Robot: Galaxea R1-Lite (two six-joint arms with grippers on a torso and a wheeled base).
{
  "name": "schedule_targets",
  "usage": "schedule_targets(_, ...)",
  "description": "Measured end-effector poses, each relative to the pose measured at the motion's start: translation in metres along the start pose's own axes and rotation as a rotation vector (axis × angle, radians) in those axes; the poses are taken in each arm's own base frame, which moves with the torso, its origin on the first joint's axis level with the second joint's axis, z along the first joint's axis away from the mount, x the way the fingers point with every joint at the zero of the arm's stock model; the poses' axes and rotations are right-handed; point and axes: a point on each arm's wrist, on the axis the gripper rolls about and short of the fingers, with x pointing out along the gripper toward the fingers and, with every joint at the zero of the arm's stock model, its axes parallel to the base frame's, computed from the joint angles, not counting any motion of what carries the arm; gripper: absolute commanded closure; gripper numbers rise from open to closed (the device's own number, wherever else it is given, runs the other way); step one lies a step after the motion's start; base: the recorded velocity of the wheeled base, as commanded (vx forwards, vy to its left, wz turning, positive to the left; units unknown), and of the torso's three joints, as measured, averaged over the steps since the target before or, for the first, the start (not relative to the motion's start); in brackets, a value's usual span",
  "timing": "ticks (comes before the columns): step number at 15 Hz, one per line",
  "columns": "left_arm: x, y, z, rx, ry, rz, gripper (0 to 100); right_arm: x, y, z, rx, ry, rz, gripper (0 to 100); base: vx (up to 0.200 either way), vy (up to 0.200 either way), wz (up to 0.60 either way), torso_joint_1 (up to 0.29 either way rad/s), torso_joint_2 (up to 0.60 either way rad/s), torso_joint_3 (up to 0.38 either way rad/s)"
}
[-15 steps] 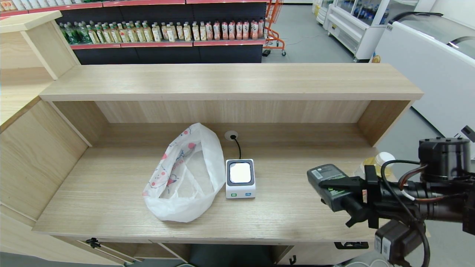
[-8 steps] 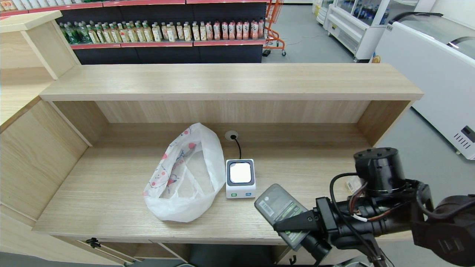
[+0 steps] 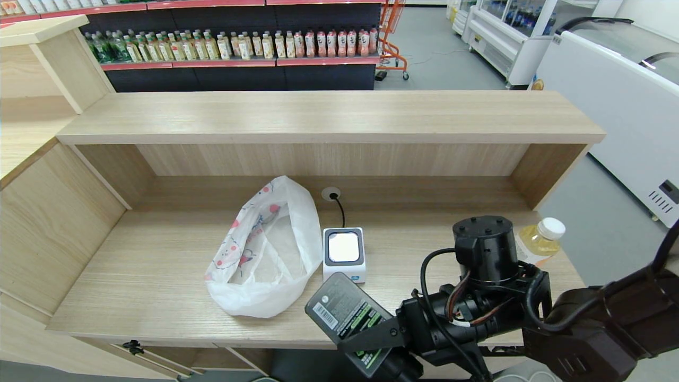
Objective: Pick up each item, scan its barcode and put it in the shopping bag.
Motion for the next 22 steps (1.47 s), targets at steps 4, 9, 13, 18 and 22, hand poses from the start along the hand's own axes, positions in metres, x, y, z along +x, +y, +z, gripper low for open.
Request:
schedule_targets(4,0.0,0.0,0.0,0.0,0.0,0.0,0,0.0041,0.0035,0.0018,-0.016,-0.01,-0.007,100,0.0,0.0,0.0,0.0,0.0,0.0)
schedule_targets(9,0.0,0.0,0.0,0.0,0.0,0.001,0,0.0079,0.0031,0.0035,-0.037,-0.042,-0.041,100,0.0,0.0,0.0,0.0,0.0,0.0)
schedule_targets(13,0.0,0.0,0.0,0.0,0.0,0.0,0,0.0085,0.0041,0.0034,-0.06,-0.044,-0.061,100,0.0,0.0,0.0,0.0,0.0,0.0)
schedule_targets(18,0.0,0.0,0.0,0.0,0.0,0.0,0,0.0078,0.0049,0.0028,-0.063,-0.044,-0.063,100,0.0,0.0,0.0,0.0,0.0,0.0)
schedule_targets(22,0.0,0.0,0.0,0.0,0.0,0.0,0,0.0079,0.0044,0.0019,-0.067,-0.049,-0.074,100,0.0,0.0,0.0,0.0,0.0,0.0)
